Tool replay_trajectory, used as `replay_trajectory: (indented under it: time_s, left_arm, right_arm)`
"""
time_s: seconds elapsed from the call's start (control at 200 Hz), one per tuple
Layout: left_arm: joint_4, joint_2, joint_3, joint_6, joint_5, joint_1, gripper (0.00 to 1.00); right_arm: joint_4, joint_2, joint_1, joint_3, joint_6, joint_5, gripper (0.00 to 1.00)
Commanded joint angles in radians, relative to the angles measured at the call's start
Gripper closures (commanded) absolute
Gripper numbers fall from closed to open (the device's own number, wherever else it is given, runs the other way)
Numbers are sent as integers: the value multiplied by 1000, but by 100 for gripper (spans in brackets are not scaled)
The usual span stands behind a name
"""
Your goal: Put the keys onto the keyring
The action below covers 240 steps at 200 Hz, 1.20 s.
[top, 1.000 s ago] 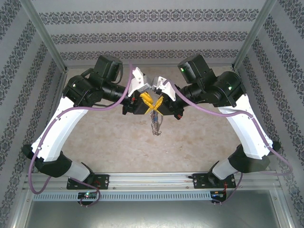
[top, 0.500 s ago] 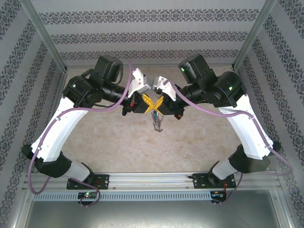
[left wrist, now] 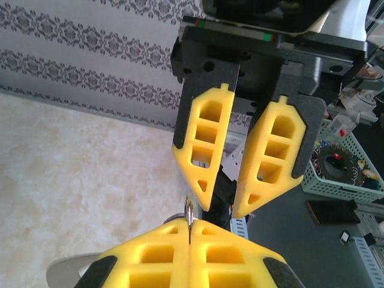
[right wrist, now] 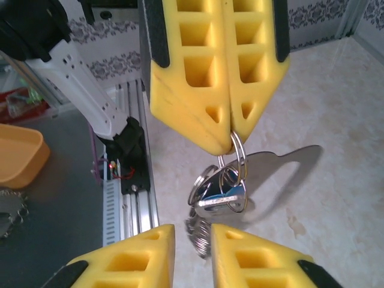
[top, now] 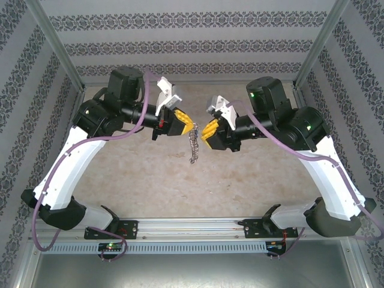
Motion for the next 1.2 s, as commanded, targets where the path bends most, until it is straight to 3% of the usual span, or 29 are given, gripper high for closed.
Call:
replay_trajectory:
  time_s: [0.0,0.485,0.639,1.054,1.194]
  left_arm:
    - [106,-27,-12,-50,56,9,100]
    - [205,-56,-61,-98,74,16,100]
    - [247,-61,-79,-127,88,21,100]
    - [262,-57,-81,-144,102,27,100]
    - [274,-54,-78,-152,108,29,100]
  right_arm:
    - [77,-16,-27,-14,56,-80,80]
    - [278,-55,-129,-95,222,-318,84]
    - [257,-45,-129,-105,208,-333,84]
    - [278,-38,-133,-114,192,-332,100]
    - [274,-33,-135,-113,194,-314,100]
